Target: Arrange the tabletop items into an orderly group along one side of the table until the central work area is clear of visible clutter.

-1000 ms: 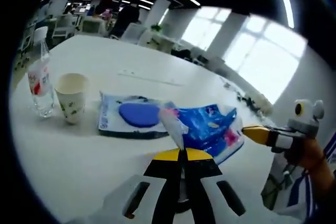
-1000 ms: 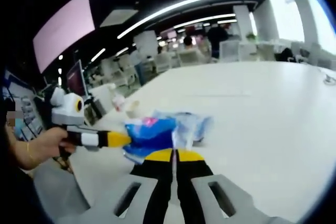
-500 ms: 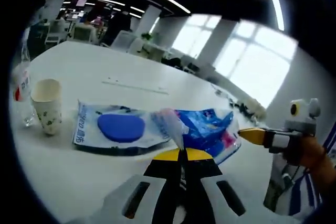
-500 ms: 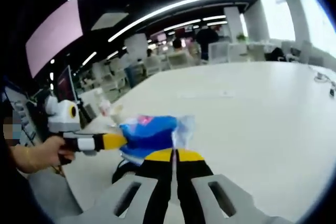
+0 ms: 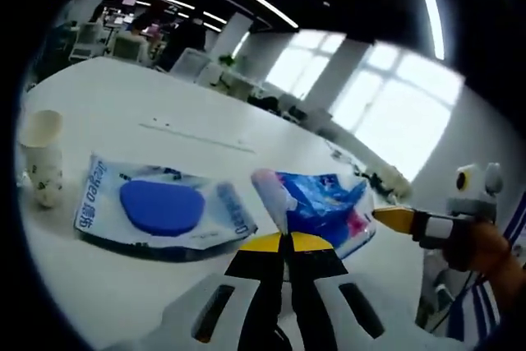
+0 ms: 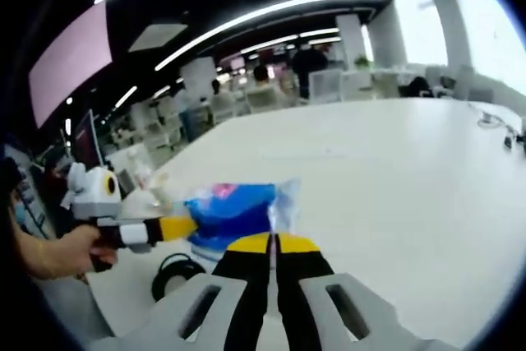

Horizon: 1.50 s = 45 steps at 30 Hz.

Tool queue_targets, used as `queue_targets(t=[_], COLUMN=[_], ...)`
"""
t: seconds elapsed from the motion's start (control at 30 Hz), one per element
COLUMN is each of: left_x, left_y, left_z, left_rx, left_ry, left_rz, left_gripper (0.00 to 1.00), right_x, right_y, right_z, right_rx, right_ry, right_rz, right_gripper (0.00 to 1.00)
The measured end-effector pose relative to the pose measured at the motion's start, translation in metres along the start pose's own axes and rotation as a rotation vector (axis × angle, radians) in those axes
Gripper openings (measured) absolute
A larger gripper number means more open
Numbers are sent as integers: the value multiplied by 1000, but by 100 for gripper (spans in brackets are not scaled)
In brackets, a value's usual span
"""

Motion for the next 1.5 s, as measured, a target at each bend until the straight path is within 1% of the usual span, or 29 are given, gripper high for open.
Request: queue_targets(t=[0.2,0.33,0.43,0.6,0.77,0.8,0.9,0.93,0.97,1.0,1.03,1.2,1.27,1.37,1.4,1.43,1.5], left_x=[-4,-9,-12,-15,-20,-21,-23,-21,-18,-17,-18,-26,-28,-28,-29,-31,-33], left_y=[6,9,9,9,7,6,7,8,8,9,11,6,6,5,6,8,6], left_z=[15,23,30,40,49,52,55,57,59,60,61,72,74,78,80,82,85], left_rx=[-9,-18,-21,-9,22,32,34,29,31,32,28,47,56,87,82,79,87], left_ry=[-9,-14,-24,-31,-28,-23,-11,13,54,69,66,32,30,67,65,54,47], left_rz=[-10,1,-22,-59,-90,-98,-101,-97,-64,-43,-51,-125,-141,-152,-172,-210,-228], left_gripper=[1,1,1,1,1,1,1,1,1,1,1,1,1,1,1,1,1], right_x=[-2,-4,-6,-6,-8,-9,-11,-13,-13,-13,-14,-17,-20,-22,-23,-24,-26], right_y=[15,24,31,41,52,54,60,63,65,67,70,79,82,86,87,88,94], right_z=[0,0,1,5,13,14,17,18,17,17,18,22,24,27,27,28,28], right_rx=[-33,-46,-55,-60,-65,-66,-71,-75,-77,-78,-80,-81,-81,-80,-83,-87,-98], right_ry=[7,10,5,7,0,-2,-11,-14,-15,-14,-13,-15,-23,-27,-27,-29,-33], right_rz=[16,33,38,45,47,48,47,50,50,51,56,67,67,69,71,69,70], right_gripper=[0,0,0,0,0,0,0,0,0,0,0,0,0,0,0,0,0])
Point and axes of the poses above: the point that each gripper's makers call its tool centre point, and the gripper's own axes: z roughly forward along the fingers, y roughly to its right, x roughly out of its top, the point moved 4 cm from there along -z, roughly backward along the fingers, and after that the axes turned 12 degrees about x, right-handed, at the moved point
